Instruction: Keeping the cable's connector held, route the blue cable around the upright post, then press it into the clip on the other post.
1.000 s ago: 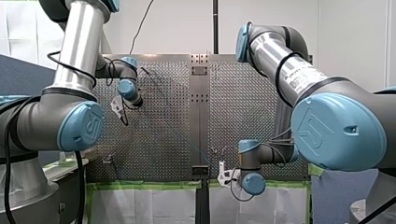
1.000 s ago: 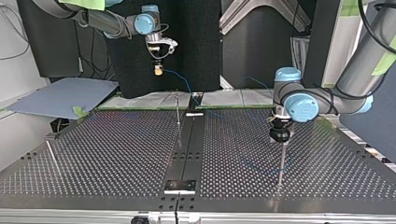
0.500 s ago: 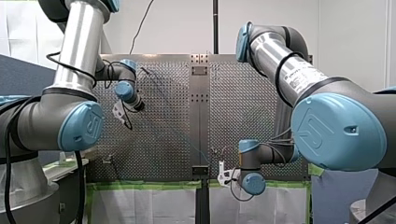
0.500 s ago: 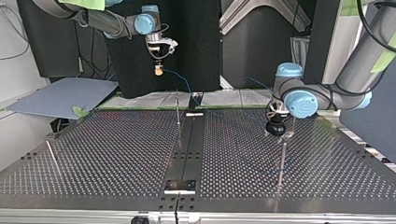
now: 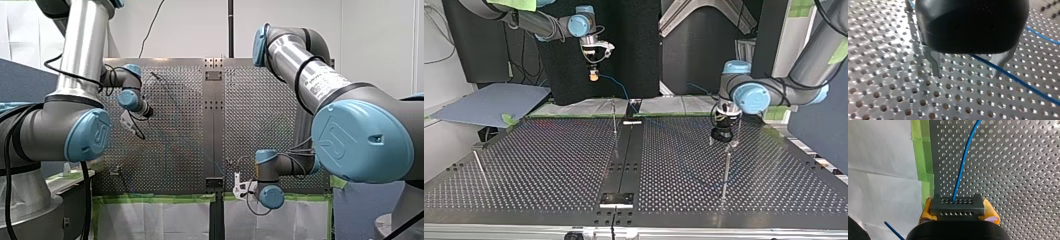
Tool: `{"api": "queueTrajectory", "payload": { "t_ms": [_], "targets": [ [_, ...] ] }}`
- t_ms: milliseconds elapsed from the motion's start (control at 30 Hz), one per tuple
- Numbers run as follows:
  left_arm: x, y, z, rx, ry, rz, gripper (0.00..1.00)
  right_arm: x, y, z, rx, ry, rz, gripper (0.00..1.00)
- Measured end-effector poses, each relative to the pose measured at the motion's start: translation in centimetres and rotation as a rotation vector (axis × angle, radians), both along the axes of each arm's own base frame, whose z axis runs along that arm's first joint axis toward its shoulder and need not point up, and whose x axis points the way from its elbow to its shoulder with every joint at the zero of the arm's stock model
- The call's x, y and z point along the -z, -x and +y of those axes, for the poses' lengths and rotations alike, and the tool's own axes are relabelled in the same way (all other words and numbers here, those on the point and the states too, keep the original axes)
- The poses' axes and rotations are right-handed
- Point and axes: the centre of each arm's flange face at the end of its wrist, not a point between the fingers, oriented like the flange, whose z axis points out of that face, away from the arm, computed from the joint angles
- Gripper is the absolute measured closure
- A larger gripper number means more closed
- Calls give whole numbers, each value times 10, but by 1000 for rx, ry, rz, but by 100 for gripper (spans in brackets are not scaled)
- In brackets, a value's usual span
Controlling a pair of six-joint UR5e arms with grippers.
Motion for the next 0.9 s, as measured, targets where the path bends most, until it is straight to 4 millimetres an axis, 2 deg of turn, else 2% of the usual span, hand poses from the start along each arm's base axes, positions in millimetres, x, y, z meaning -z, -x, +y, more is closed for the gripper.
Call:
{"api": "queueTrajectory", "payload": {
  "t_ms": [367, 700, 900],
  "targets": [
    [4, 6, 14, -33, 108, -53, 0, 0, 0, 0, -2, 0, 0, 100],
    [-6, 26, 26, -65, 196, -81, 0, 0, 0, 0, -2, 0, 0, 100],
    [-2, 35, 32, -85, 254, -78, 0, 0, 0, 0, -2, 0, 0, 100]
  ]
}}
